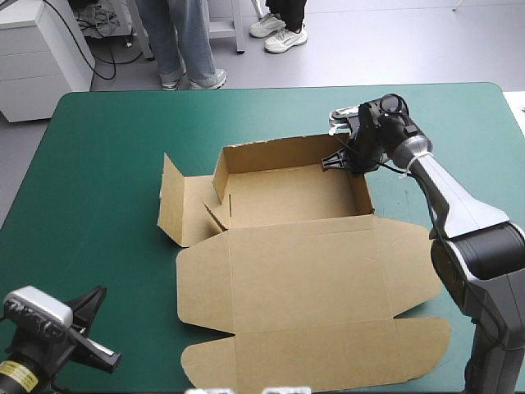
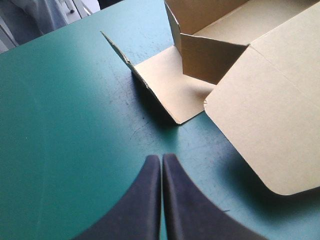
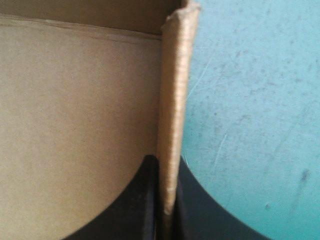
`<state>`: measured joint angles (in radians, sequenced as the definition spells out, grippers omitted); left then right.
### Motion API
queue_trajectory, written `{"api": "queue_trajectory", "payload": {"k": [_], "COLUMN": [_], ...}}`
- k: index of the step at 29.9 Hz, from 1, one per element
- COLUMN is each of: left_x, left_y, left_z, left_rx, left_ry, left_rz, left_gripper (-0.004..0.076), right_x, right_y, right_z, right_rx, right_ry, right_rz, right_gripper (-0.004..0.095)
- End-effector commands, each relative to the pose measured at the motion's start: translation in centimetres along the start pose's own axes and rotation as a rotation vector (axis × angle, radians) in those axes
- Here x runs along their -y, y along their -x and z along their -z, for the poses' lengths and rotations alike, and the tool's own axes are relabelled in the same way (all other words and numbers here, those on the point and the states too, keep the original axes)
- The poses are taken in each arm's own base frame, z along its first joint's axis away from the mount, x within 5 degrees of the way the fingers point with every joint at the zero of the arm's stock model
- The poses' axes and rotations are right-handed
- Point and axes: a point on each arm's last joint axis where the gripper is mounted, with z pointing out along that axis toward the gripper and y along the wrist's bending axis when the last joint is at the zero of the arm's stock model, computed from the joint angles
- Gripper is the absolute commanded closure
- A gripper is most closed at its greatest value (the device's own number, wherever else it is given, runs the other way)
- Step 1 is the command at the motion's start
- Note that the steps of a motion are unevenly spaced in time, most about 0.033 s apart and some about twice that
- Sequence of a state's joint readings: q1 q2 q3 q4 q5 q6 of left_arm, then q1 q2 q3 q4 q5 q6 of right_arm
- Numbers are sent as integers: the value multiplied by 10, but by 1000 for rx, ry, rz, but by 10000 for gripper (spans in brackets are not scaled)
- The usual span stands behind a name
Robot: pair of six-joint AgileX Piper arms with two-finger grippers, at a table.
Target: Fold the box
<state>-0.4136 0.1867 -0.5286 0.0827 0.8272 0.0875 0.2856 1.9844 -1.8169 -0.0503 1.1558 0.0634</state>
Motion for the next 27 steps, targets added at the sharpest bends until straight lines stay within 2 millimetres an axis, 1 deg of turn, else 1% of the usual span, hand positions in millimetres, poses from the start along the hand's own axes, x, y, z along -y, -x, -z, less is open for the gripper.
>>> {"api": "queue_trajectory", "payload": {"k": [1, 2, 5, 7, 9, 10, 12, 15, 17, 21, 23, 25, 27], "left_x": [0, 0, 1, 1, 1, 1, 1, 1, 1, 1, 1, 1, 1], "left_y": [-3, -6, -11, -11, -12, -12, -12, -13, -14, -16, -16, -16, -16], "left_z": [10, 10, 10, 10, 10, 10, 10, 10, 10, 10, 10, 10, 10], "left_rx": [102, 95, 59, 52, 48, 48, 47, 28, 17, -3, -3, -3, -4], "left_ry": [13, 13, 10, 10, 8, 8, 10, 9, 8, 7, 7, 7, 7], "left_rz": [45, 49, 49, 49, 51, 53, 71, 78, 78, 78, 79, 82, 82], "left_gripper": [732, 732, 732, 732, 732, 732, 732, 732, 732, 732, 732, 732, 732], "right_x": [4, 4, 4, 4, 4, 4, 3, 3, 3, 6, 7, 9, 10], "right_y": [-4, -4, -4, -3, 0, 2, 8, 9, 7, -5, -11, -16, -18], "right_z": [19, 19, 19, 23, 31, 35, 51, 77, 93, 136, 153, 167, 173], "right_rx": [-16, -16, -12, -5, 6, 17, 71, 141, 176, 267, 305, 337, 352], "right_ry": [-21, -21, -21, -21, -19, -17, -3, 20, 21, 24, 24, 15, 4], "right_rz": [33, 33, 33, 27, 22, 20, 11, 2, 1, -2, -4, -3, -2], "right_gripper": [845, 812, 652, 543, 464, 444, 429, 428, 428, 429, 428, 428, 428]}}
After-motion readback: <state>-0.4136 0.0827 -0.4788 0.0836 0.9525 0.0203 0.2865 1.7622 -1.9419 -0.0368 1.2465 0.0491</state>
